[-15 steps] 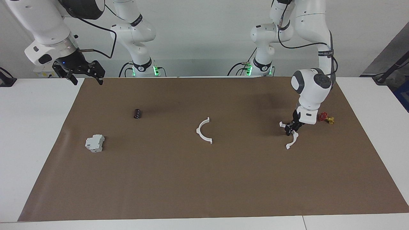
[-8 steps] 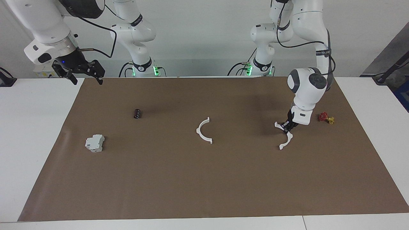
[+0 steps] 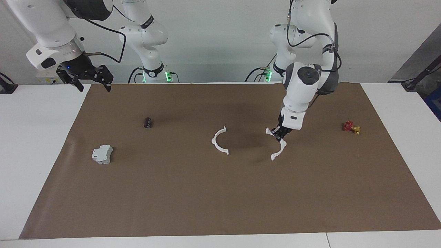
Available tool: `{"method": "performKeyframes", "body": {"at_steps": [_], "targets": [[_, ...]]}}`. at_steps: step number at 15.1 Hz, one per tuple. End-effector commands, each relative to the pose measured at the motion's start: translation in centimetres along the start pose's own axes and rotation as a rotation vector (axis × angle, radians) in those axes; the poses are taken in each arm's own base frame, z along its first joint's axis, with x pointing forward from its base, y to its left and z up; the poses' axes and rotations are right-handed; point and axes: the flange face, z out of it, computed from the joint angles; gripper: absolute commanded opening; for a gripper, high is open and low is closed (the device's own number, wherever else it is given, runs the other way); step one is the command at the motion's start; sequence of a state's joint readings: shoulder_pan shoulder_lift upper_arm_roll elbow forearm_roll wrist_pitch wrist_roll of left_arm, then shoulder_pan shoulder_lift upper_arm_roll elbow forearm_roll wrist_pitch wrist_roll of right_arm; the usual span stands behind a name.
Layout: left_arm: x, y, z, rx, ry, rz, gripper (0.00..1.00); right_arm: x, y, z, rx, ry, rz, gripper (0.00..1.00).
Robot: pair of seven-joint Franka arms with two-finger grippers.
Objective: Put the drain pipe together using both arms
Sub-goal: 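Carry the half-ring with the left gripper toward the placed half-ring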
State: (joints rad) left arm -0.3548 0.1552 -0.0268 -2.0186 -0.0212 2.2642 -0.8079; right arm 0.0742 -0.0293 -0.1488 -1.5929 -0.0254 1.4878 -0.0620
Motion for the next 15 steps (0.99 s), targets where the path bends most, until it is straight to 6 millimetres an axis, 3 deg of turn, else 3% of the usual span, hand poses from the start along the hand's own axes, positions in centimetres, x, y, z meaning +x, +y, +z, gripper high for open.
{"method": "performKeyframes", "body": {"at_steps": [1, 5, 9, 11, 14, 15], "targets": [[-1.9, 1.8, -0.3, 0.003, -0.002, -0.039, 0.0, -0.4, -0.1, -0.1, -0.004, 0.01, 0.011, 1.0], [-2.8, 3.0, 0.6, -0.01, 0.026, -0.121, 0.0, -0.4, -0.1, 0.0, -0.004, 0.008, 0.011, 1.0], [-3.7, 4.6, 6.3, 0.132, 0.119, 0.06, 0.0, -0.4, -0.1, -0.1, -0.004, 0.01, 0.011, 1.0], [-4.8, 5.6, 6.4, 0.114, 0.126, 0.076, 0.0, -0.4, -0.1, -0.1, -0.004, 0.01, 0.011, 1.0], [-5.5, 7.5, 5.6, 0.009, 0.111, -0.069, 0.0, -0.4, -0.1, -0.1, -0.004, 0.01, 0.009, 1.0], [-6.8, 8.2, 5.8, 0.011, 0.106, -0.051, 0.0, -0.4, -0.2, -0.1, -0.004, 0.008, 0.009, 1.0]]}}
